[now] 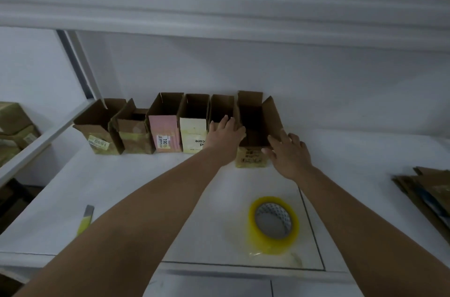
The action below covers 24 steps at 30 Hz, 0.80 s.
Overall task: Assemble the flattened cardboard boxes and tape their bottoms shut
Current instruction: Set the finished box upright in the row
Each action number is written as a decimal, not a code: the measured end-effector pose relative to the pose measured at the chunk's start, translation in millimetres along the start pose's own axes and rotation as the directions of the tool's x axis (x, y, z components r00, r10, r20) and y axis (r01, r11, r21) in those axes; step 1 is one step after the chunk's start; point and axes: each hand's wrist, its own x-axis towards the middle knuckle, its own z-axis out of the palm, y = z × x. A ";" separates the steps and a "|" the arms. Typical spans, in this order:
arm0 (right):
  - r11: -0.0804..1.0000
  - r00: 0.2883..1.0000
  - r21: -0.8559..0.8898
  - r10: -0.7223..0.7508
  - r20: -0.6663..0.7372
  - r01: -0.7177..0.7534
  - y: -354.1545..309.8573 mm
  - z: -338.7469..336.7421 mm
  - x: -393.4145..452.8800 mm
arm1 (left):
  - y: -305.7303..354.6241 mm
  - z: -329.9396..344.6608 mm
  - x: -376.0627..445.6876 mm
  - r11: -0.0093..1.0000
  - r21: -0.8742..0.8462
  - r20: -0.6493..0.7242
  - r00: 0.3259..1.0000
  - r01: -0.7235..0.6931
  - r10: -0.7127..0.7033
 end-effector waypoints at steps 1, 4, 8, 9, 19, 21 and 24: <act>1.000 1.000 -0.010 0.000 -0.019 0.000 -1.4 0.3 -4.5 | -0.9 0.5 -4.2 1.000 0.000 -0.022 1.000 -0.015 0.015; 0.999 0.997 -0.040 0.001 -0.082 -0.005 -4.0 3.2 -19.0 | -5.1 -0.5 -18.3 0.997 -0.037 -0.071 0.996 -0.062 0.059; 0.998 0.987 -0.040 0.049 -0.156 -0.056 -13.3 8.6 -43.7 | -12.2 -2.6 -38.1 0.989 -0.043 -0.132 0.982 -0.145 0.138; 0.997 0.986 -0.041 0.059 -0.159 -0.066 -16.4 9.2 -47.8 | -13.5 -2.5 -43.3 0.987 -0.042 -0.128 0.980 -0.157 0.150; 0.991 0.995 -0.134 0.000 0.099 0.013 -53.0 0.2 -22.5 | -66.5 -12.1 -79.9 0.990 0.020 -0.030 0.989 -0.141 0.142; 0.990 0.992 -0.143 0.018 0.122 0.000 -59.2 1.2 -12.4 | -77.7 -16.4 -86.3 0.992 0.041 -0.007 0.993 -0.120 0.120; 0.988 0.992 -0.148 0.049 0.118 -0.031 -63.7 0.6 -0.9 | -90.4 -20.9 -93.9 0.993 0.078 0.026 0.996 -0.089 0.087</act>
